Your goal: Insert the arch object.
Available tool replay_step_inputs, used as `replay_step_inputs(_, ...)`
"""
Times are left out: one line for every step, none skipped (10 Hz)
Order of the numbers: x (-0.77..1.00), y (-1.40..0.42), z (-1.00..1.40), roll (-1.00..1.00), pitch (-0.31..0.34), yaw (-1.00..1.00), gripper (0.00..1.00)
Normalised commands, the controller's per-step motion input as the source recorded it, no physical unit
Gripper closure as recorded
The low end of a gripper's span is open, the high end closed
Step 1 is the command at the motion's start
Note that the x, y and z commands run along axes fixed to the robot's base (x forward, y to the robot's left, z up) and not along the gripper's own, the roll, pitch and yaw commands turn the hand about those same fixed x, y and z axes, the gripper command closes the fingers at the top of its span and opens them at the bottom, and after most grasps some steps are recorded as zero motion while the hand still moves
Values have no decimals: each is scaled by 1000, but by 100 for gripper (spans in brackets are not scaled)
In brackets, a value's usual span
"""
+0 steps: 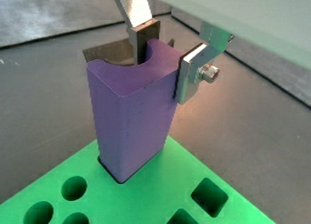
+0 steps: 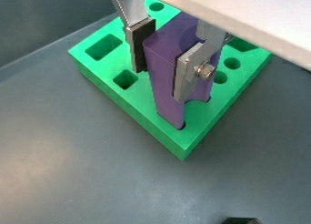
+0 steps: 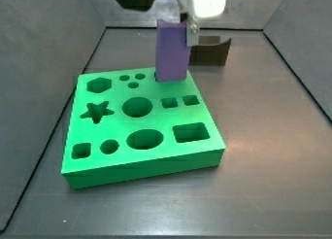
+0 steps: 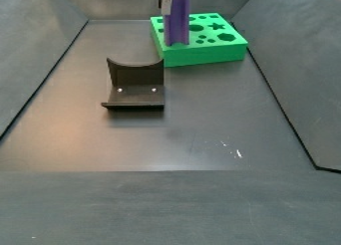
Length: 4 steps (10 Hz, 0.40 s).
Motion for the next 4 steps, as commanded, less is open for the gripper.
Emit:
replay_step_inputs(-43, 0, -329, 29, 44, 0, 100)
replay_step_inputs(-11, -11, -166, 36, 0, 0, 100)
replay_step_inputs(0, 0, 0, -17, 0, 0, 100)
replay_step_inputs(0, 0, 0, 0, 0, 0, 100)
